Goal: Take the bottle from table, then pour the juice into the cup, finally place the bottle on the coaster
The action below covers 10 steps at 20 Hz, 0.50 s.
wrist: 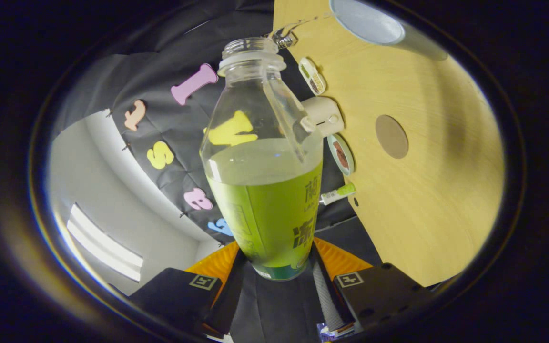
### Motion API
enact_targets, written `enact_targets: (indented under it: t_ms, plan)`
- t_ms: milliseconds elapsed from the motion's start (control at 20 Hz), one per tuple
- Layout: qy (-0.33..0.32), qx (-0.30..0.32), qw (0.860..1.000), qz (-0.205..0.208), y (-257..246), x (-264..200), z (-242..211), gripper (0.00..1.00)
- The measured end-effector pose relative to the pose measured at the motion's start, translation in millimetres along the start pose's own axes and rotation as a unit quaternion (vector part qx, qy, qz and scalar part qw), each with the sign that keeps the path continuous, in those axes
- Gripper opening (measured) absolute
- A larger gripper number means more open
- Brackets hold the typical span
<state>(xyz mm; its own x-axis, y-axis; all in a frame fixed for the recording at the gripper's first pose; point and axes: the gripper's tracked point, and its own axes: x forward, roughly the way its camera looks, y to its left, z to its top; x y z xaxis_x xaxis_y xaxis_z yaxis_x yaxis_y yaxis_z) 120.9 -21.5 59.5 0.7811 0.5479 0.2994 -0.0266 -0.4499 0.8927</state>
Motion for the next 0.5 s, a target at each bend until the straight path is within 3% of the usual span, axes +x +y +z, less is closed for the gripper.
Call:
enact_targets:
  t_ms: [500]
  plan:
    - [-0.003, 0.023, 0.999, 0.038, 19, 0, 2, 0.75]
